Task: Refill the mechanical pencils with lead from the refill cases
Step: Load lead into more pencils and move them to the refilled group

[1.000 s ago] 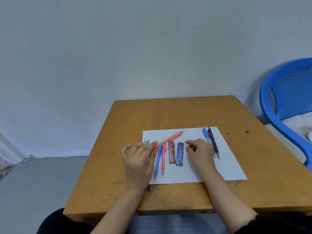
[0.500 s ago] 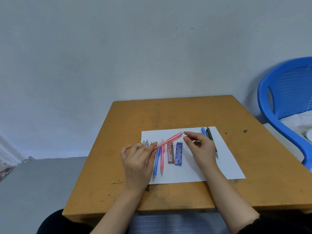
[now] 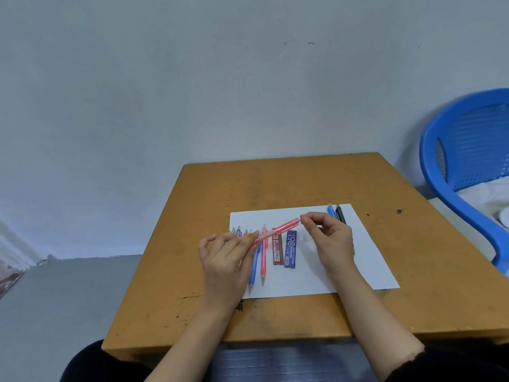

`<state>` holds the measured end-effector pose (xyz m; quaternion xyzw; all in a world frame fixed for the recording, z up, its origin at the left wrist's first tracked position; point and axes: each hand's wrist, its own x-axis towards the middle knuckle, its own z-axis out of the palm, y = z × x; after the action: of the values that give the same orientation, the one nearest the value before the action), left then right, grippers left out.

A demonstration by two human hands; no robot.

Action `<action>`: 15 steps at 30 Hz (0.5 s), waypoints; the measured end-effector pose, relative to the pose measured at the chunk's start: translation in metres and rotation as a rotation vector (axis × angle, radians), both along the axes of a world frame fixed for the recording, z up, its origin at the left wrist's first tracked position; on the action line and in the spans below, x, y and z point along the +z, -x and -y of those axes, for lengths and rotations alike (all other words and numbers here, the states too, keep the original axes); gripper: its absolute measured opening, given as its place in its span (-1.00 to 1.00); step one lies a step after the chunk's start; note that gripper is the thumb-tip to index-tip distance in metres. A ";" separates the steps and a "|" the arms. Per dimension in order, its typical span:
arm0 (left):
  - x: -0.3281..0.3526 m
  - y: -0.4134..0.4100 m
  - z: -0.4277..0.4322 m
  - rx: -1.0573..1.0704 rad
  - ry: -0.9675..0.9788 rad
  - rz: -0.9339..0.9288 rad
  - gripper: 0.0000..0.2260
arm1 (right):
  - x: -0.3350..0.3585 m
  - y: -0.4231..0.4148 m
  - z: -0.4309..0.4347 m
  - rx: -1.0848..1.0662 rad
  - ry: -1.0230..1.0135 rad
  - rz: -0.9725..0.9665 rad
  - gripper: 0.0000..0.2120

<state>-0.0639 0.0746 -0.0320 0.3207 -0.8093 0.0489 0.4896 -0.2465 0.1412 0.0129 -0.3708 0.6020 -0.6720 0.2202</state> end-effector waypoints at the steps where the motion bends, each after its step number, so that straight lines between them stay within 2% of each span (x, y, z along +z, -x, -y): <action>1: 0.000 0.000 0.000 -0.003 0.003 -0.001 -0.73 | 0.000 -0.001 0.000 0.007 -0.007 -0.001 -0.94; 9: 0.002 0.001 -0.001 -0.004 0.033 -0.010 -0.79 | -0.006 -0.001 0.002 0.046 -0.044 -0.032 -0.92; 12: 0.001 -0.001 0.000 0.008 0.008 -0.023 -0.77 | -0.009 0.005 0.005 -0.027 -0.057 -0.029 -0.86; 15: 0.000 -0.003 0.001 0.030 -0.037 -0.042 -0.77 | -0.012 0.013 0.008 -0.125 -0.068 -0.023 -0.89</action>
<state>-0.0612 0.0740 -0.0316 0.3429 -0.7946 0.0346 0.4998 -0.2592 0.1334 0.0012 -0.3325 0.6489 -0.6594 0.1832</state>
